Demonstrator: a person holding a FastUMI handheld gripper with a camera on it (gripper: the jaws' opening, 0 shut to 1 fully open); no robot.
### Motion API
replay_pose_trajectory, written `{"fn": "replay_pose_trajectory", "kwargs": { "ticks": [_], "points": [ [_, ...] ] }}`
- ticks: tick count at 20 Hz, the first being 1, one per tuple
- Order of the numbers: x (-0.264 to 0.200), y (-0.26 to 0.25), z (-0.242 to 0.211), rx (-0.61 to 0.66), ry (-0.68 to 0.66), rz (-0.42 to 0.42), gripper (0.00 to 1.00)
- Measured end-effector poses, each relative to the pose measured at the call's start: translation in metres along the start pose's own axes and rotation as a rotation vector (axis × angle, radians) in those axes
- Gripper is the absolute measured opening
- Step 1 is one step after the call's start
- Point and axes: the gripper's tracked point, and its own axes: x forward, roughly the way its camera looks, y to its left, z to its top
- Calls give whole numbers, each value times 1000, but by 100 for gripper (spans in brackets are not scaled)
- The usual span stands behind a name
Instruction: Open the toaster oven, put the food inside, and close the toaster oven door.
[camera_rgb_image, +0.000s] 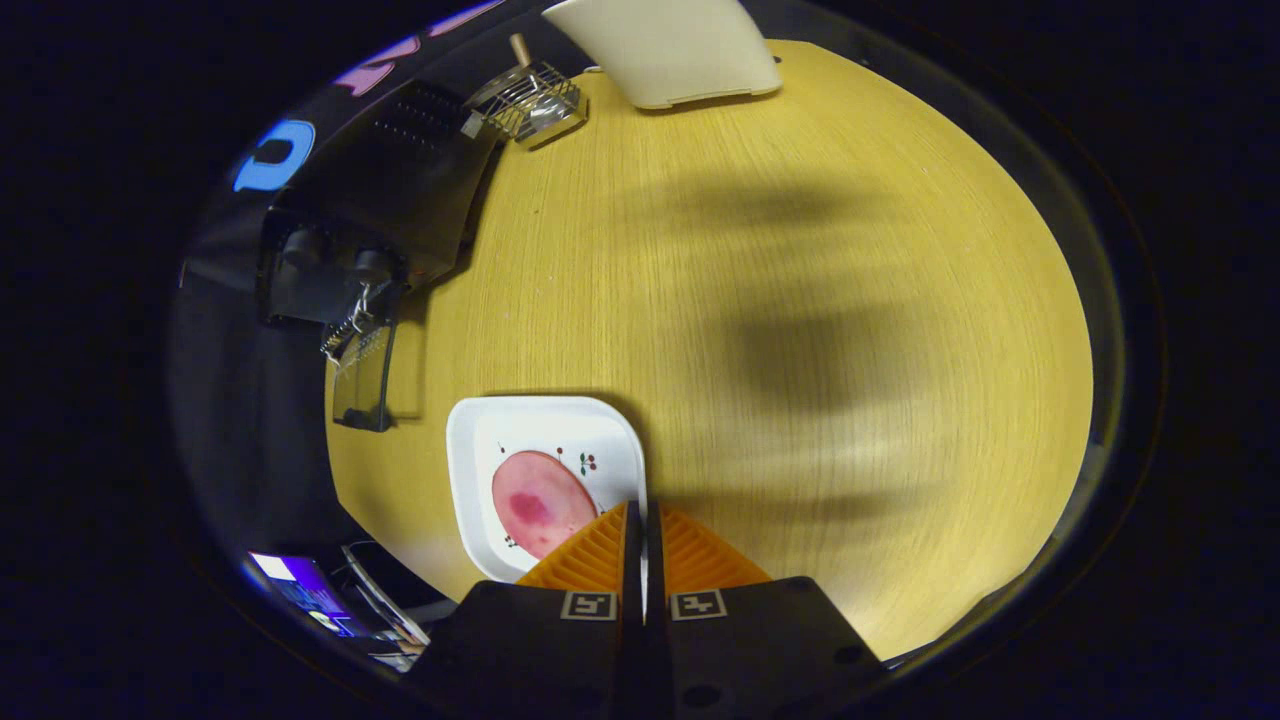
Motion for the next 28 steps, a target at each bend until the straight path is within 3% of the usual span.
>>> {"fn": "replay_pose_trajectory", "kwargs": {
  "ticks": [3,6,16,21,28],
  "points": [
    [-4,7,-1,146,-56,105,5],
    [-13,10,-5,237,-109,155,5],
    [-37,125,-36,309,-208,244,5],
    [-23,195,-38,336,-250,281,5],
    [16,269,-19,466,-342,291,5]
  ]
}}
